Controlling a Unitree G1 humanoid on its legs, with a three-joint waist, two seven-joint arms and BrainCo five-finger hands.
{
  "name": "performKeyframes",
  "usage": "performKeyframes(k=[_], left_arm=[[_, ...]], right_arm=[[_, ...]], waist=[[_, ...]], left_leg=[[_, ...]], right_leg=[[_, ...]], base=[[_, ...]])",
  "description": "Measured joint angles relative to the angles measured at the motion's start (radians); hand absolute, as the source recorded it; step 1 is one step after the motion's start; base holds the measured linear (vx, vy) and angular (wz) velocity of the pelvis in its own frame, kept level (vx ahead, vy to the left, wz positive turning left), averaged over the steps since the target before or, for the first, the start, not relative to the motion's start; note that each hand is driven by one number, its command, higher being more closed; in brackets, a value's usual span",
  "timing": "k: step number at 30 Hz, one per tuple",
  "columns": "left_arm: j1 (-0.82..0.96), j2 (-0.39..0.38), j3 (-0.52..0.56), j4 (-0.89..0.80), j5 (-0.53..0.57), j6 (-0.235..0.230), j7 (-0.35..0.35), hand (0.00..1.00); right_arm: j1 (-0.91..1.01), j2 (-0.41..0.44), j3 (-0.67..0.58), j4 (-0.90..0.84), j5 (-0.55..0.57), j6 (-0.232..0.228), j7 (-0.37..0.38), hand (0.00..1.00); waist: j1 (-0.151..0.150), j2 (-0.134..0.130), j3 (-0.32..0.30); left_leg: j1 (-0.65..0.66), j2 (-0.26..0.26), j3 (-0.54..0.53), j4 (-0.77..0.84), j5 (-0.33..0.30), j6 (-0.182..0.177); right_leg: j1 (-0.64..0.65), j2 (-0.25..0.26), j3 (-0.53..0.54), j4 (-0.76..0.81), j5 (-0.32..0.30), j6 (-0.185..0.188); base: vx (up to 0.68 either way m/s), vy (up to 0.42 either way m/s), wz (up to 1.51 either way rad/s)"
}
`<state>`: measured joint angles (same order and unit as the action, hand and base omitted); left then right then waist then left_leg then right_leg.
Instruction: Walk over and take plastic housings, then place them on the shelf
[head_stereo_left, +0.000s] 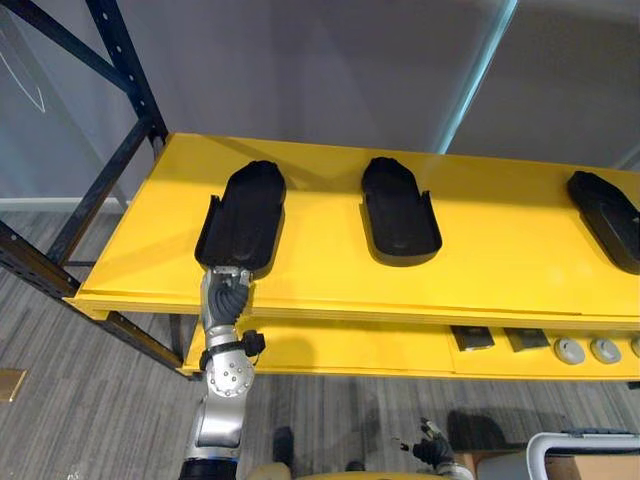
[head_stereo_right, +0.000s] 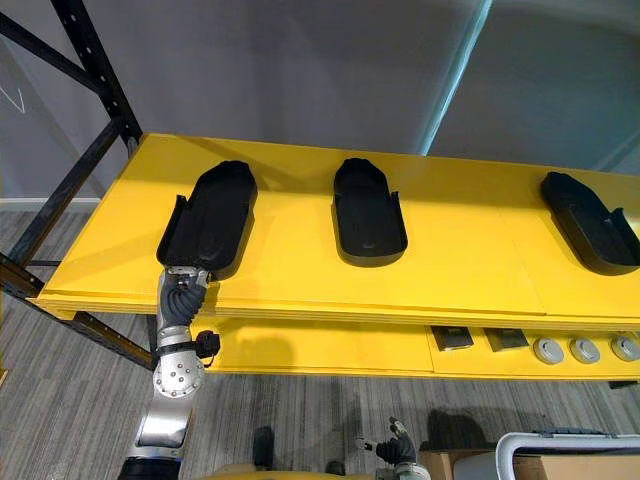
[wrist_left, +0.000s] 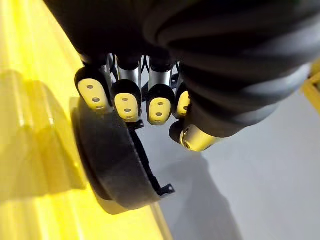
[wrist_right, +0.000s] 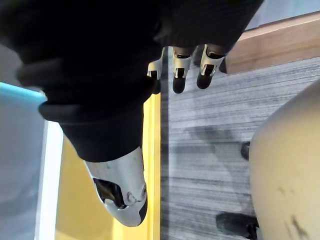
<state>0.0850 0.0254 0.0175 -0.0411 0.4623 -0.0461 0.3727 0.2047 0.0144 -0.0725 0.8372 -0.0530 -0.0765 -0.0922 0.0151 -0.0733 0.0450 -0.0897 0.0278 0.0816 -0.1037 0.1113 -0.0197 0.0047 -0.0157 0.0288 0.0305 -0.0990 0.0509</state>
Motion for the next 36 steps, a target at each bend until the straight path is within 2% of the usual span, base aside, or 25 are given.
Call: performKeyframes(k=[13, 29, 36], left_arm=[[-0.037, 0.031, 0.025, 0.093, 0.003, 0.005, 0.001, 1.0], [-0.057, 0.059, 0.016, 0.092, 0.044, 0.014, 0.013, 1.0], [-0.071, 0.06, 0.01, 0.036, 0.06, 0.013, 0.021, 1.0]], right_arm=[[-0.022, -0.003, -0.001, 0.022, -0.03, 0.006, 0.001, 0.0], [-0.044, -0.004, -0.001, 0.045, -0.032, 0.006, 0.001, 0.0], [-0.044, -0.002, 0.001, 0.045, -0.032, 0.006, 0.001, 0.0]], waist=[[-0.001, 0.0, 0.0], [-0.001, -0.005, 0.002], [-0.003, -0.01, 0.003]], left_leg=[[-0.002, -0.006, -0.001, 0.0, -0.004, 0.0], [-0.024, -0.011, -0.009, 0.0, -0.003, 0.004], [-0.024, -0.012, -0.009, 0.0, -0.002, 0.005]], right_leg=[[0.0, -0.005, 0.002, -0.008, -0.001, -0.001], [-0.025, -0.007, -0.001, 0.0, -0.004, 0.003], [-0.025, -0.008, 0.0, 0.001, -0.003, 0.001]], base=[[0.0, 0.0, 0.0], [0.0, 0.0, 0.0], [0.0, -0.002, 0.0]])
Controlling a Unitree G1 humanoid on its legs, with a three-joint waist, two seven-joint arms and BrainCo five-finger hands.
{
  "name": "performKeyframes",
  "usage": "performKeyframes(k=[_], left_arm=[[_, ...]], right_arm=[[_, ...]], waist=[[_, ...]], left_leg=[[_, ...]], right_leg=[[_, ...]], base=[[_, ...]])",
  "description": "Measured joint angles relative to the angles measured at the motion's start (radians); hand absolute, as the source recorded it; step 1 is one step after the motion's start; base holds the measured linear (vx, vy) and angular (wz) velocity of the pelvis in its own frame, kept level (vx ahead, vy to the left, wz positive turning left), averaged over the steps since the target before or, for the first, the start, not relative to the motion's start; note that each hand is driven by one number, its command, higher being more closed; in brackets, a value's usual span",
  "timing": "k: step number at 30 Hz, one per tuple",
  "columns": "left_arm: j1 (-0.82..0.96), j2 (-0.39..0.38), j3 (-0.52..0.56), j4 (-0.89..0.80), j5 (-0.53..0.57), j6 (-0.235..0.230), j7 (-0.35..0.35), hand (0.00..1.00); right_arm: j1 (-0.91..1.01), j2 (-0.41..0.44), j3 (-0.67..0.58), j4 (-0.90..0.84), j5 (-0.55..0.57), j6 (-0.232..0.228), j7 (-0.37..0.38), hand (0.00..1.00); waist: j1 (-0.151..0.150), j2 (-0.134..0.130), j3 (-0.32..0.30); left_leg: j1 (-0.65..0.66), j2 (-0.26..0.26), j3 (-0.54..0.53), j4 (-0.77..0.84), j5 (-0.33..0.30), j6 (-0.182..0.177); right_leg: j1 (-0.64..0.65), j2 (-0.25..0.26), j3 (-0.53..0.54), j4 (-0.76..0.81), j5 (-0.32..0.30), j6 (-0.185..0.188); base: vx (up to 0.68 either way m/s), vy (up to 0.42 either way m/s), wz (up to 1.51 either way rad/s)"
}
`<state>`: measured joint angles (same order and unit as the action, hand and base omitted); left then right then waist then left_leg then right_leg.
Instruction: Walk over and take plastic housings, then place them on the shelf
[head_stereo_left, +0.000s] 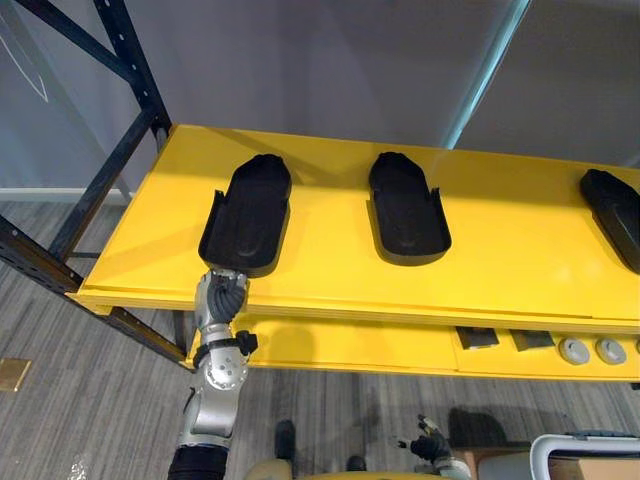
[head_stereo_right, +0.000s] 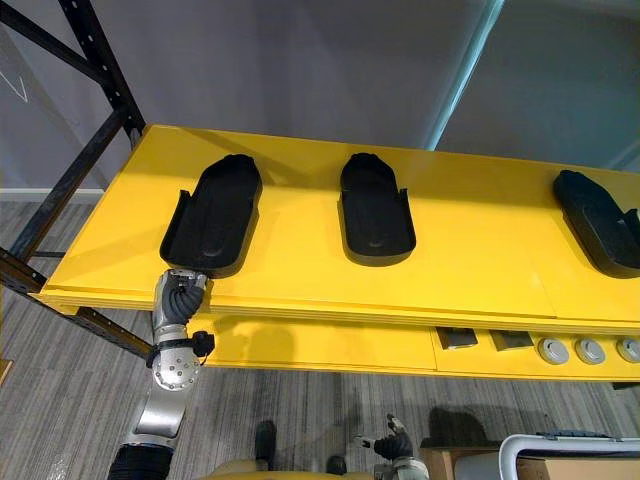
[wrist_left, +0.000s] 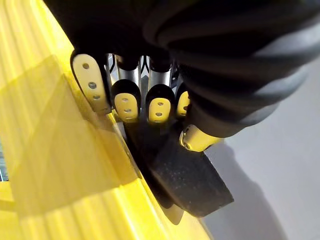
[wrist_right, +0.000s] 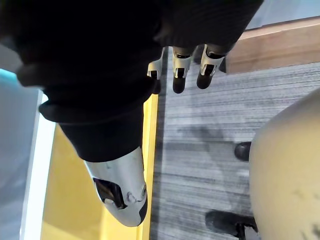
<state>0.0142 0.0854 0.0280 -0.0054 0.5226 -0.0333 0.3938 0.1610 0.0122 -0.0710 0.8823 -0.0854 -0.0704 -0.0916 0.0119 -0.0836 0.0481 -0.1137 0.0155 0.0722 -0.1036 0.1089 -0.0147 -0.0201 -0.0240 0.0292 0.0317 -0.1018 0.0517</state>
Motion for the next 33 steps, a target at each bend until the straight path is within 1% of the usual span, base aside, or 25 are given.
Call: performKeyframes(k=[8, 16, 20, 22, 25, 26, 31, 33], left_arm=[[-0.015, 0.002, -0.036, -0.024, 0.002, 0.0, 0.0, 1.0], [-0.015, 0.002, -0.034, -0.029, 0.001, -0.001, -0.001, 1.0], [-0.033, 0.007, -0.022, 0.002, -0.001, 0.001, -0.001, 1.0], [-0.054, 0.022, -0.015, 0.032, -0.001, 0.008, -0.002, 1.0], [-0.075, 0.043, -0.011, 0.054, -0.001, 0.008, -0.002, 1.0], [-0.086, 0.045, 0.006, 0.059, -0.001, 0.009, -0.002, 1.0], [-0.13, 0.051, 0.022, 0.097, -0.001, 0.01, -0.002, 1.0], [-0.137, 0.066, 0.022, 0.1, -0.001, 0.015, -0.002, 1.0]], right_arm=[[-0.002, 0.0, 0.0, 0.001, 0.0, 0.0, 0.0, 0.0], [0.0, 0.0, 0.001, 0.006, -0.002, 0.0, 0.001, 0.0], [0.0, 0.0, 0.001, 0.006, -0.003, 0.0, 0.004, 0.0], [-0.001, 0.0, 0.0, 0.006, -0.003, 0.0, 0.004, 0.0], [-0.004, 0.0, 0.0, 0.006, -0.004, 0.0, 0.005, 0.0], [-0.005, 0.0, 0.001, 0.006, -0.004, 0.0, 0.006, 0.0], [-0.007, -0.001, 0.0, 0.006, -0.005, 0.0, 0.008, 0.0], [-0.008, -0.002, 0.0, 0.006, -0.005, 0.0, 0.008, 0.0]], waist=[[-0.001, -0.005, 0.001], [-0.004, -0.006, 0.003], [-0.01, -0.012, 0.009], [-0.016, -0.017, 0.012], [-0.023, -0.018, 0.013], [-0.026, -0.018, 0.013], [-0.029, -0.018, 0.013], [-0.037, -0.018, 0.013]], left_leg=[[0.001, 0.0, 0.0, 0.0, 0.0, 0.0], [0.015, 0.001, 0.0, -0.001, 0.0, 0.0], [0.016, 0.002, 0.0, -0.001, -0.003, -0.004], [0.016, 0.001, 0.002, -0.001, -0.004, -0.004], [0.016, 0.0, 0.005, -0.001, -0.006, -0.003], [0.016, -0.001, 0.009, 0.0, -0.006, -0.002], [0.016, -0.001, 0.011, 0.0, -0.006, 0.002], [0.016, -0.001, 0.012, 0.0, -0.006, 0.002]], right_leg=[[0.001, 0.003, 0.0, 0.0, 0.001, -0.001], [0.015, 0.001, 0.0, 0.0, 0.001, -0.001], [0.015, 0.001, 0.001, -0.001, -0.003, 0.0], [0.014, 0.0, 0.002, -0.001, -0.004, 0.0], [0.014, -0.001, 0.004, -0.001, -0.004, -0.001], [0.013, -0.002, 0.008, -0.002, -0.003, -0.002], [0.014, -0.003, 0.008, -0.003, -0.002, -0.003], [0.014, -0.002, 0.009, -0.006, -0.002, -0.003]], base=[[0.02, -0.011, 0.0], [0.0, 0.0, 0.0], [0.0, 0.0, 0.0], [0.0, 0.0, 0.0], [0.0, 0.0, -0.02], [0.0, 0.0, -0.06], [0.0, 0.0, -0.01], [0.0, 0.0, 0.0]])
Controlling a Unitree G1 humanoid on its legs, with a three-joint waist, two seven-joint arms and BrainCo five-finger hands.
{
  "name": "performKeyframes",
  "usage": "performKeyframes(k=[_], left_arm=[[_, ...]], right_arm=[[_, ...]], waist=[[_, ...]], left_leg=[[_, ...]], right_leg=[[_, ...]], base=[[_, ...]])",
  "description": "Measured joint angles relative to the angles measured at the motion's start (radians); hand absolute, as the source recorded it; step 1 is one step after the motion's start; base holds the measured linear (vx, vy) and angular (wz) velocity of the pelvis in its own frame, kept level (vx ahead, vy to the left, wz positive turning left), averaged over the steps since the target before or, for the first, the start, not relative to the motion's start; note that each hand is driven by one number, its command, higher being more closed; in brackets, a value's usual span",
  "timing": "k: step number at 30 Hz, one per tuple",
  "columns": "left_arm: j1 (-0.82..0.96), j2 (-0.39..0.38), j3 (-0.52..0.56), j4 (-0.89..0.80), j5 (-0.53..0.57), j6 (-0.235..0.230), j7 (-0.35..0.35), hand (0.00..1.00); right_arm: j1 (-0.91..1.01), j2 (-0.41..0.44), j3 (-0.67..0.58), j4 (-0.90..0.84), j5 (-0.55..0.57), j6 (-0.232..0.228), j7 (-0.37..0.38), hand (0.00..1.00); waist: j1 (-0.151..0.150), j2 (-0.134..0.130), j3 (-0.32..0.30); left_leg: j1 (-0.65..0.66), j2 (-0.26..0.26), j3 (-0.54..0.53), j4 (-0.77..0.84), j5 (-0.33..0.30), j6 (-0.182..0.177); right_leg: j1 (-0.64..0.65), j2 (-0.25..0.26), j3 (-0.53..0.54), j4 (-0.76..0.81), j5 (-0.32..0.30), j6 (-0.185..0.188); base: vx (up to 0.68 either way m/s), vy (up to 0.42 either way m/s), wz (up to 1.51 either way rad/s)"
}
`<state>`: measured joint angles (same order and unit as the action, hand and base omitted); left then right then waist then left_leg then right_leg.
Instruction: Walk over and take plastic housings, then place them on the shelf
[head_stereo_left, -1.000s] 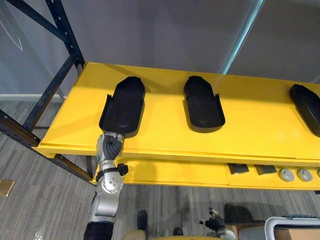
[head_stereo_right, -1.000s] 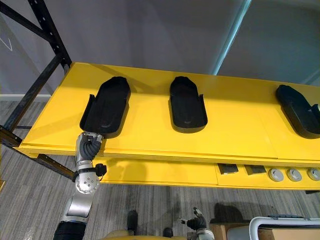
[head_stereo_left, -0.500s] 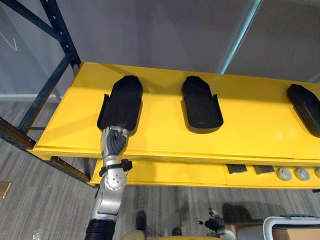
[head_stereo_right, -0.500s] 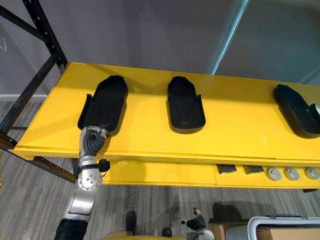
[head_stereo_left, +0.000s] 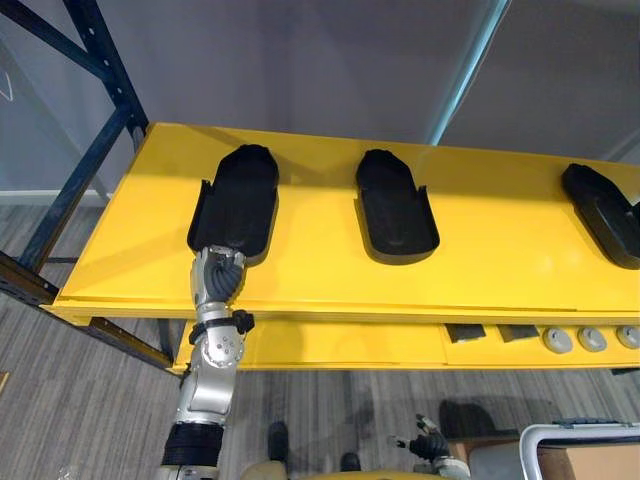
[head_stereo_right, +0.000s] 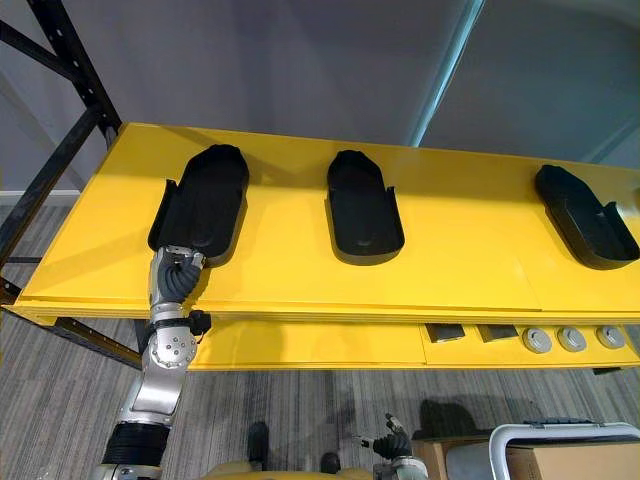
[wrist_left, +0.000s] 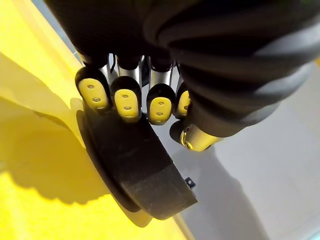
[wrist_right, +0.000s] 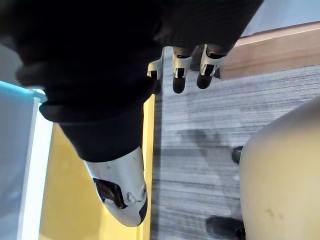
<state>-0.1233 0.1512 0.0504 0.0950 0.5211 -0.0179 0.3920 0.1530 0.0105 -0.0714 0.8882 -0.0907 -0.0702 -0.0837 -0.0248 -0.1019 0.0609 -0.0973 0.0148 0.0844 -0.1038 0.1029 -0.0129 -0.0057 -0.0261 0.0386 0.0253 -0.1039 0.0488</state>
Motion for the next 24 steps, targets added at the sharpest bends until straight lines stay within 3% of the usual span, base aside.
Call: performKeyframes(k=[3, 12, 16, 22, 24], left_arm=[[-0.03, 0.021, 0.001, 0.034, 0.0, 0.001, 0.001, 1.0], [-0.056, 0.021, -0.001, 0.059, -0.004, 0.009, 0.0, 1.0], [-0.037, 0.021, -0.004, -0.029, -0.031, 0.005, -0.002, 1.0], [0.089, 0.017, 0.021, -0.432, -0.078, -0.108, 0.001, 1.0], [0.174, -0.005, 0.108, -0.514, -0.154, -0.157, 0.005, 1.0]], right_arm=[[-0.004, -0.001, 0.0, 0.0, 0.0, 0.0, 0.001, 0.0], [-0.008, -0.015, 0.001, 0.0, 0.0, 0.0, 0.0, 0.0], [-0.008, -0.018, 0.0, 0.003, 0.001, 0.0, -0.001, 0.0], [-0.021, -0.026, -0.008, 0.036, 0.003, -0.011, -0.001, 0.0], [-0.02, -0.036, -0.008, 0.039, 0.003, -0.009, -0.001, 0.0]], waist=[[-0.014, 0.0, 0.0], [-0.017, 0.002, 0.001], [-0.014, 0.003, 0.002], [-0.002, 0.021, 0.004], [0.015, 0.037, 0.003]], left_leg=[[0.0, 0.001, 0.0, 0.0, 0.0, 0.0], [0.006, 0.001, 0.002, 0.0, 0.0, 0.0], [0.006, -0.002, -0.007, 0.0, 0.001, 0.001], [0.016, -0.014, -0.044, 0.007, 0.005, 0.004], [0.028, -0.012, -0.058, 0.006, 0.005, 0.004]], right_leg=[[0.001, 0.005, 0.0, 0.0, 0.0, 0.0], [0.002, 0.005, 0.003, 0.005, 0.001, -0.001], [0.006, 0.004, -0.011, 0.005, 0.001, -0.001], [0.037, 0.004, -0.029, 0.007, -0.002, -0.006], [0.052, 0.004, -0.039, 0.012, -0.006, -0.013]], base=[[0.0, 0.0, 0.0], [0.0, 0.0, -0.01], [0.0, 0.0, 0.06], [0.01, -0.004, 0.18], [-0.02, -0.021, 0.19]])
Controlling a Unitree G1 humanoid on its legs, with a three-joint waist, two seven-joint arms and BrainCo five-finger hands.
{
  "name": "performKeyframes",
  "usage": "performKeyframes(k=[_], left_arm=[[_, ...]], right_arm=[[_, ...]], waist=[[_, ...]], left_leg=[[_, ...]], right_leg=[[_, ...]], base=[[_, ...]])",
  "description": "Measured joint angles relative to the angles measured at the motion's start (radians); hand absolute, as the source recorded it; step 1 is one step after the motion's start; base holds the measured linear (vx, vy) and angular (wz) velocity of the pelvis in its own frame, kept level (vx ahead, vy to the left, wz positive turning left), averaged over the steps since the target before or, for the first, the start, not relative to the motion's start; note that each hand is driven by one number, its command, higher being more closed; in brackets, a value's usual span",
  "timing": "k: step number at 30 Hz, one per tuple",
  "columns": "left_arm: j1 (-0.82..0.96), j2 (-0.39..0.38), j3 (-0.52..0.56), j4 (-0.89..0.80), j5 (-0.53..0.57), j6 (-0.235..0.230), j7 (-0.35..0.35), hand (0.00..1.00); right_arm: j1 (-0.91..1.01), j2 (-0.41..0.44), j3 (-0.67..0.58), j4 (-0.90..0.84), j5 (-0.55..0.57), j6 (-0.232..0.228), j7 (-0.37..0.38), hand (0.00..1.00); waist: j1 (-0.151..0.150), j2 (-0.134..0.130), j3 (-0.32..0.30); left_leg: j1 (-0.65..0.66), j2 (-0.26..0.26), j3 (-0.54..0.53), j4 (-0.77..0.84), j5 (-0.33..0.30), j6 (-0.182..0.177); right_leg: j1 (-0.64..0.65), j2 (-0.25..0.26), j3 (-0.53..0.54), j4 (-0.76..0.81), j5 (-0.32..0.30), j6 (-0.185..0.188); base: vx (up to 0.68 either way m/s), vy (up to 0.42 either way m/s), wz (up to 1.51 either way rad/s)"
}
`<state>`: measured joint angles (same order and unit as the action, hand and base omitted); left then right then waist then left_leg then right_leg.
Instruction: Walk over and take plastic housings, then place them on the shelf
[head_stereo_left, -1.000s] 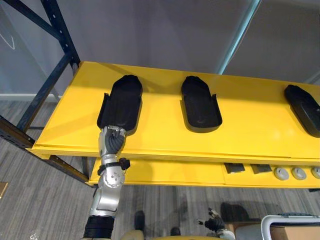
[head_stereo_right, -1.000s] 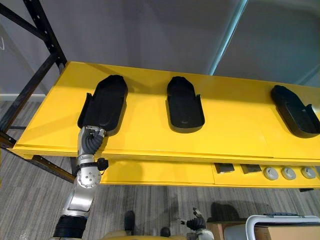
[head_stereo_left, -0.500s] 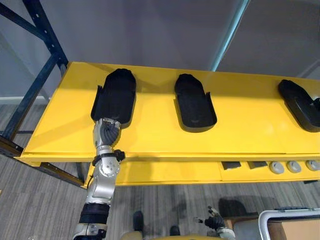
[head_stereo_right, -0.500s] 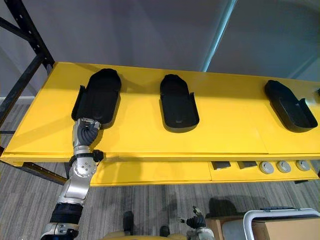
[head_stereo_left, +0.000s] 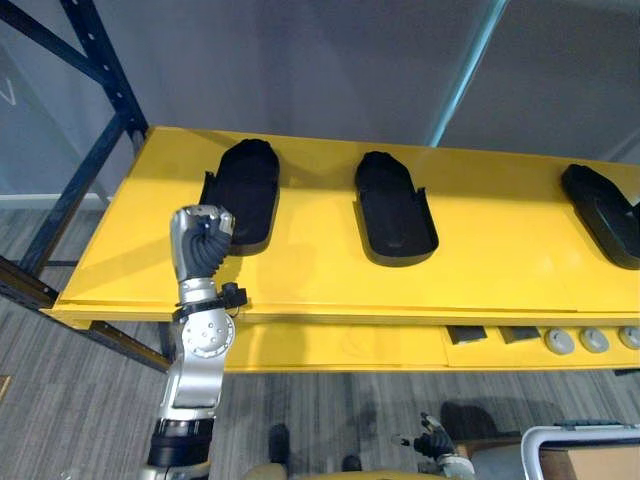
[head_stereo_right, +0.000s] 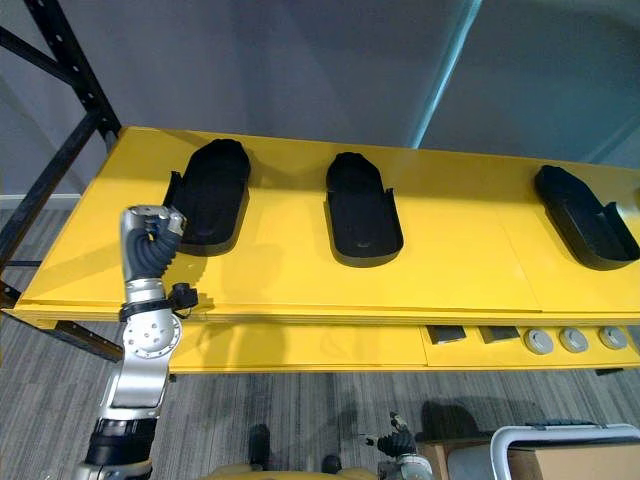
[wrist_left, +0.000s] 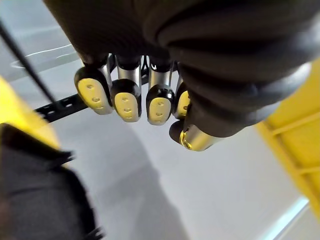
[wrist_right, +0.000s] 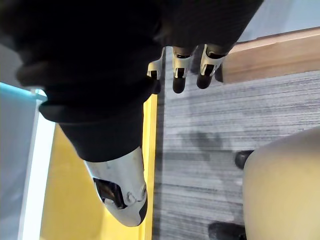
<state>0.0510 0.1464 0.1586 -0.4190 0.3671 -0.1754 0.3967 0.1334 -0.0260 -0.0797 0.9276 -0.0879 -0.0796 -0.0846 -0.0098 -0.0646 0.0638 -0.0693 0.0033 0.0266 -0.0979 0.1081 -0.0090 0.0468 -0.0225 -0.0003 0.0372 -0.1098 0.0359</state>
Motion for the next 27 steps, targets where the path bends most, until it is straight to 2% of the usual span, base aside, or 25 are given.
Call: performKeyframes(k=[4, 6, 8, 10, 14, 15, 16, 18, 21, 27], left_arm=[[0.138, -0.05, 0.181, -0.019, -0.132, -0.015, 0.049, 1.0], [0.22, -0.086, 0.25, -0.008, -0.195, -0.019, 0.065, 1.0], [0.275, -0.111, 0.277, 0.04, -0.248, -0.019, 0.066, 1.0], [0.311, -0.117, 0.275, 0.19, -0.288, -0.006, 0.037, 1.0], [0.343, -0.141, 0.263, 0.468, -0.318, 0.036, -0.041, 1.0], [0.346, -0.143, 0.247, 0.597, -0.319, 0.051, -0.075, 0.0], [0.346, -0.143, 0.241, 0.619, -0.319, 0.053, -0.082, 0.0], [0.334, -0.143, 0.211, 0.795, -0.318, 0.062, -0.139, 0.0], [0.306, -0.15, 0.196, 0.946, -0.318, 0.074, -0.178, 0.0], [0.252, -0.155, 0.188, 1.102, -0.292, 0.083, -0.183, 0.0]], right_arm=[[0.009, -0.003, 0.0, -0.012, 0.0, 0.015, -0.001, 0.0], [0.015, 0.002, 0.001, -0.039, 0.0, 0.021, -0.002, 0.0], [0.026, 0.002, 0.004, -0.053, -0.001, 0.022, -0.004, 0.0], [0.027, 0.002, 0.011, -0.064, -0.002, 0.031, -0.006, 0.0], [0.027, 0.018, 0.02, -0.127, -0.006, 0.046, -0.004, 0.0], [0.03, 0.026, 0.02, -0.133, -0.006, 0.046, -0.003, 0.0], [0.031, 0.026, 0.02, -0.133, -0.006, 0.046, -0.003, 0.0], [0.03, 0.03, 0.019, -0.134, -0.006, 0.046, -0.003, 0.0], [0.03, 0.032, 0.017, -0.133, -0.005, 0.046, -0.004, 0.0], [0.027, 0.038, -0.013, -0.104, -0.001, 0.046, -0.007, 0.0]], waist=[[0.026, 0.025, -0.004], [0.026, 0.027, -0.004], [0.035, 0.024, -0.007], [0.055, 0.02, -0.009], [0.056, 0.009, -0.021], [0.054, 0.007, -0.033], [0.054, 0.005, -0.035], [0.053, -0.006, -0.046], [0.052, -0.002, -0.047], [0.051, 0.022, -0.048]], left_leg=[[0.001, 0.001, -0.023, -0.006, -0.005, -0.003], [0.006, 0.001, -0.027, -0.005, -0.007, -0.002], [0.007, 0.0, -0.023, -0.005, -0.007, -0.002], [0.007, -0.002, -0.016, 0.0, -0.007, -0.002], [0.017, -0.006, -0.003, 0.001, -0.002, 0.003], [0.027, -0.011, 0.001, 0.001, -0.002, 0.003], [0.029, -0.013, 0.001, 0.001, -0.002, 0.003], [0.038, -0.023, 0.003, 0.001, -0.005, 0.006], [0.041, -0.032, 0.009, 0.0, -0.01, 0.015], [0.056, -0.043, 0.037, -0.005, -0.019, 0.025]], right_leg=[[0.007, -0.004, -0.029, 0.013, -0.006, -0.007], [0.015, -0.006, -0.046, 0.014, -0.007, -0.007], [0.017, -0.008, -0.059, 0.013, -0.01, -0.007], [0.018, -0.013, -0.081, 0.016, -0.015, -0.005], [0.02, -0.024, -0.086, 0.039, -0.031, 0.007], [0.022, -0.031, -0.084, 0.051, -0.044, 0.016], [0.023, -0.032, -0.084, 0.053, -0.046, 0.018], [0.027, -0.044, -0.086, 0.068, -0.062, 0.025], [0.028, -0.053, -0.082, 0.069, -0.069, 0.03], [0.035, -0.065, -0.059, 0.064, -0.069, 0.035]], base=[[-0.06, -0.018, 0.19], [-0.05, -0.014, 0.22], [-0.05, -0.007, 0.23], [-0.05, 0.009, 0.2], [-0.01, 0.003, 0.03], [0.03, 0.007, -0.01], [0.05, 0.007, 0.0], [0.04, 0.008, 0.04], [0.01, 0.011, -0.03], [0.04, 0.008, -0.1]])
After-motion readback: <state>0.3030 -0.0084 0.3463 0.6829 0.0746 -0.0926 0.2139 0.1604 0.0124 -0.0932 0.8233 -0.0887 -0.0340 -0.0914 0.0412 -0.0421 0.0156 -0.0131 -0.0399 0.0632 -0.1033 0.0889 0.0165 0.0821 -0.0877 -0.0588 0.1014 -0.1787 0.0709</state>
